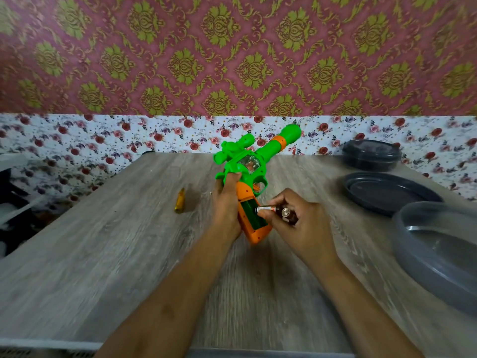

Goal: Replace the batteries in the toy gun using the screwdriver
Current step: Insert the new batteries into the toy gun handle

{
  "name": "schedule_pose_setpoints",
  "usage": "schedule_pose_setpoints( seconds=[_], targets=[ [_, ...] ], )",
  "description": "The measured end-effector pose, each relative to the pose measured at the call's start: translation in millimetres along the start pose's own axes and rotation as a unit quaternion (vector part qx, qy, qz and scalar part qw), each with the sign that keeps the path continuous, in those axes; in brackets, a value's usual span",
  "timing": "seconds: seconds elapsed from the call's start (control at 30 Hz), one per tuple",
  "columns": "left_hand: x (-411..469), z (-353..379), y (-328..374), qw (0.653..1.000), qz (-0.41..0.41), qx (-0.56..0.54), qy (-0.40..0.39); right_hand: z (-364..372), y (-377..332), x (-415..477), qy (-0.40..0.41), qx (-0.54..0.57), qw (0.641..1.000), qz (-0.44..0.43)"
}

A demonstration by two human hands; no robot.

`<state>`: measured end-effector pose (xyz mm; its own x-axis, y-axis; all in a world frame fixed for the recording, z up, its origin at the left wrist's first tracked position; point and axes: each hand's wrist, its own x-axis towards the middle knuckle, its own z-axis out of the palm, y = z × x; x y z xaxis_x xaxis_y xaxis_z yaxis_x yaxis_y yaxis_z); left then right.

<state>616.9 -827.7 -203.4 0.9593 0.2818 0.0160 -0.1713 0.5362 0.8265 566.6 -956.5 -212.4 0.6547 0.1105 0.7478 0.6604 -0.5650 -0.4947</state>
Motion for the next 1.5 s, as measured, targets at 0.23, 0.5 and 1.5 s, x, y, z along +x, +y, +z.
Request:
schedule_pose_setpoints(
  seconds=[0.23, 0.5, 1.5],
  targets=[
    [-6, 2, -2, 0.999, -0.018, -0.029, -0.033, 9, -7, -3, 0.002, -0.052, 0.999, -0.012],
    [-3, 1, -2, 0.999, -0.025, -0.045, -0.001, 4, -4, -1, -0.083, 0.029, 0.996, 0.011],
    [-5, 7, -13, 0.988, -0.118, -0.088, -0.045, -11, -8, 28, -0.24, 0.09, 0.923, 0.287]
  ],
)
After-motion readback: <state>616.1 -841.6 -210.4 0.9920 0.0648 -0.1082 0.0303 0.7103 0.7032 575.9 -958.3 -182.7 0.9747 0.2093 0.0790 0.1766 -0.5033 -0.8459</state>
